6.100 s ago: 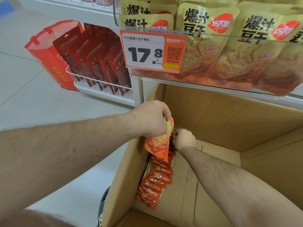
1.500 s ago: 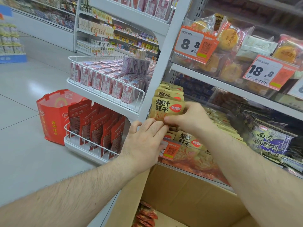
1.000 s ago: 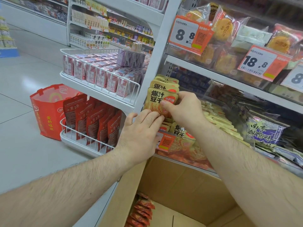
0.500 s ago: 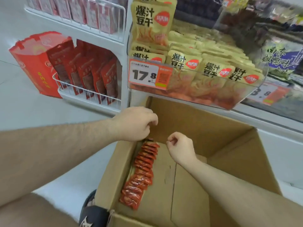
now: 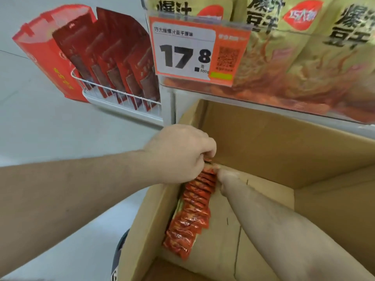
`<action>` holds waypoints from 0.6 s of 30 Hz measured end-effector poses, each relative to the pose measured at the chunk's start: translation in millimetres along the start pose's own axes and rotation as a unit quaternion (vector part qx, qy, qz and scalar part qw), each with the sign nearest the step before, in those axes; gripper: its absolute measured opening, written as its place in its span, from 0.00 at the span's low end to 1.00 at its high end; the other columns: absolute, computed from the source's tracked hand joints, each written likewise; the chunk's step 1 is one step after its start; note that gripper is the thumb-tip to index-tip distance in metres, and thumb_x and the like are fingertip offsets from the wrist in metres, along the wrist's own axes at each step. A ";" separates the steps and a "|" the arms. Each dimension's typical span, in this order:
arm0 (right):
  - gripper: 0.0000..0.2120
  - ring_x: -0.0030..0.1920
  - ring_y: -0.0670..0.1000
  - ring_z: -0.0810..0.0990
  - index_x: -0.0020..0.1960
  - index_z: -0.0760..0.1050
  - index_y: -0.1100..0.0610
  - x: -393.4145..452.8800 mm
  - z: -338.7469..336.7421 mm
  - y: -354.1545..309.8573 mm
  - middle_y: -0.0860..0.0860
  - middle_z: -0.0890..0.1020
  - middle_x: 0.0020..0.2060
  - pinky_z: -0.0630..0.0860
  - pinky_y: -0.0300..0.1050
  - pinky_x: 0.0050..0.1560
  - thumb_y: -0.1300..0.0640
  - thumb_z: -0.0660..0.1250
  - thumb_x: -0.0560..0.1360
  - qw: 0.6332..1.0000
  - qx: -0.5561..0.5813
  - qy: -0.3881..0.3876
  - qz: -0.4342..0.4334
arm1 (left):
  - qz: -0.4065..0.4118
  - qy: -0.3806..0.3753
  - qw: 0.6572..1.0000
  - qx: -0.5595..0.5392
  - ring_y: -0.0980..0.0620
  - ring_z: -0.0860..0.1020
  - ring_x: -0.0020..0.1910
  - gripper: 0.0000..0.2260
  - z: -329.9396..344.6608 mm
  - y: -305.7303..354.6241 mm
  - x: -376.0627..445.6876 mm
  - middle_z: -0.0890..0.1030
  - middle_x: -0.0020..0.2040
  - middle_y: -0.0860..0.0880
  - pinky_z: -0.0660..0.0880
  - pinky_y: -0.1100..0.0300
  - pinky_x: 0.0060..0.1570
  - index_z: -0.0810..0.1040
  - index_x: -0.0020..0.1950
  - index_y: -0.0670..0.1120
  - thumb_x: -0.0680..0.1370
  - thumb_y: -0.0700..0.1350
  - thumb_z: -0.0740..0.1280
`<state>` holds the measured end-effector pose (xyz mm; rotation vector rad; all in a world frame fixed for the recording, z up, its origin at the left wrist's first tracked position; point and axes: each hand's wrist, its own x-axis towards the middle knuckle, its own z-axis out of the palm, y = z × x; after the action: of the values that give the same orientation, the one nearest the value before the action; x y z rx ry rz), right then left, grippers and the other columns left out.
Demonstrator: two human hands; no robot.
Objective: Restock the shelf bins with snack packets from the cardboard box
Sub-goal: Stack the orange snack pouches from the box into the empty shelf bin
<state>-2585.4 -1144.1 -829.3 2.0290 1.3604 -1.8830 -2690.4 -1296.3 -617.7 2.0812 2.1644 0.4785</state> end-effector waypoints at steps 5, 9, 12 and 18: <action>0.09 0.29 0.48 0.69 0.38 0.72 0.55 -37.5 -31.8 -1.8 0.50 0.75 0.32 0.64 0.40 0.30 0.60 0.64 0.76 0.996 0.084 0.007 0.027 | -0.015 -0.035 0.999 0.035 0.49 0.79 0.46 0.12 -0.4 3.3 8.2 0.82 0.45 0.54 0.74 0.56 0.45 0.81 0.50 0.51 0.74 0.43 0.60; 0.07 0.36 0.49 0.77 0.46 0.74 0.56 -87.2 -72.9 14.5 0.51 0.81 0.38 0.71 0.44 0.39 0.63 0.61 0.79 0.974 0.206 -0.071 0.064 | -0.177 -0.044 0.979 -0.096 0.52 0.77 0.57 0.14 -13.7 18.4 21.0 0.78 0.57 0.54 0.74 0.57 0.56 0.75 0.64 0.51 0.79 0.44 0.62; 0.04 0.35 0.50 0.78 0.48 0.75 0.58 -131.4 -87.1 9.2 0.54 0.83 0.35 0.72 0.44 0.41 0.63 0.63 0.79 0.942 0.273 -0.196 0.007 | -0.326 -0.079 0.919 -0.208 0.50 0.78 0.55 0.28 -20.2 29.5 33.6 0.79 0.58 0.51 0.77 0.54 0.57 0.63 0.74 0.47 0.78 0.54 0.66; 0.19 0.45 0.54 0.80 0.59 0.77 0.59 -150.2 -68.4 -18.2 0.57 0.82 0.50 0.76 0.47 0.46 0.54 0.73 0.70 0.882 0.239 -0.402 -0.061 | -0.418 -0.046 0.852 -0.311 0.45 0.80 0.52 0.39 -18.1 33.0 40.5 0.78 0.56 0.46 0.81 0.48 0.51 0.63 0.72 0.47 0.66 0.47 0.76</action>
<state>-2523.3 -1175.5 -678.5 0.9816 0.8482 -2.8433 -2666.5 -1258.6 -585.2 0.7164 2.1738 0.7823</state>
